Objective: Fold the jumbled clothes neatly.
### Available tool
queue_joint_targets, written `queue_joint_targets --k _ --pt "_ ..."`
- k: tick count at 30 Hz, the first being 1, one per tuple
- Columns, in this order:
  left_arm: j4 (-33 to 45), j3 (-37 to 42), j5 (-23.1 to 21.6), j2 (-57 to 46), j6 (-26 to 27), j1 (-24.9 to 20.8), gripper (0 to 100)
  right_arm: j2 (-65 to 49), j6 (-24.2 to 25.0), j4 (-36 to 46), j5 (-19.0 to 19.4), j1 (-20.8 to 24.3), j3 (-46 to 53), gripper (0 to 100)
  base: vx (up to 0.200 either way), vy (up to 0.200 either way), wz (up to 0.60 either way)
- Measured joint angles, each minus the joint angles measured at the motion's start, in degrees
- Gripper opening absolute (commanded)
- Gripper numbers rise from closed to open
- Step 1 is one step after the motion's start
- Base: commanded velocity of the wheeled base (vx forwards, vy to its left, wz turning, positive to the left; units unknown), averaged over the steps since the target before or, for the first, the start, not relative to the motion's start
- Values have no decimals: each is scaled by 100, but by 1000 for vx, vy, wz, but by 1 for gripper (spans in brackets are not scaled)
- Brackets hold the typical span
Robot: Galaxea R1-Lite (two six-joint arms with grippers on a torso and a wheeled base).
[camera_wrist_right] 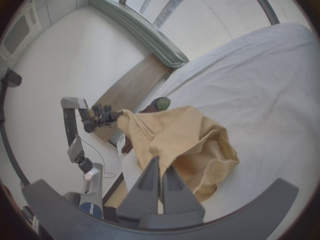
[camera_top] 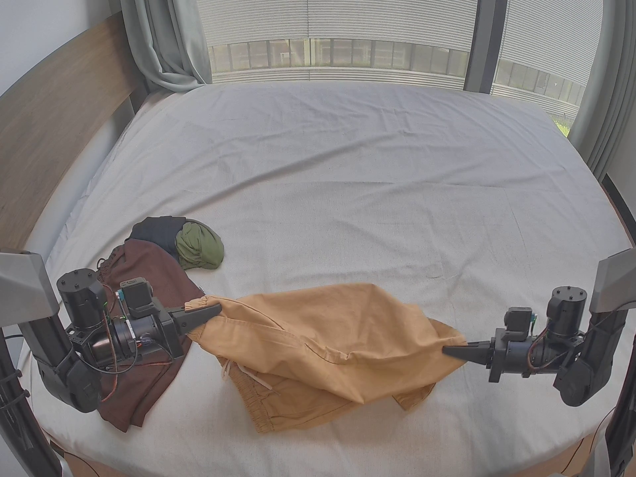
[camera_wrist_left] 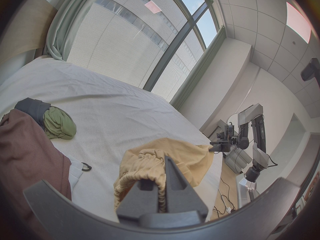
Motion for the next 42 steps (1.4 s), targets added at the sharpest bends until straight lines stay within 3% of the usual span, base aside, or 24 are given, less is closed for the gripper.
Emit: queue_joint_targets --k 7,22,35,42 --pt "0 5 0 0 2 43 0 -218 87 11 116 -265 -74 0 0 0 0" --pt "0 -37 -4 -74 -5 89 0 -196 130 10 113 -140 -101 0 0 0 0" --pt "0 -179 -9 -269 -38 124 0 -926 475 16 50 -190 -74 0 0 0 0" --pt "0 -596 2 -385 -310 262 0 -1681 1048 13 41 -347 -85 0 0 0 0"
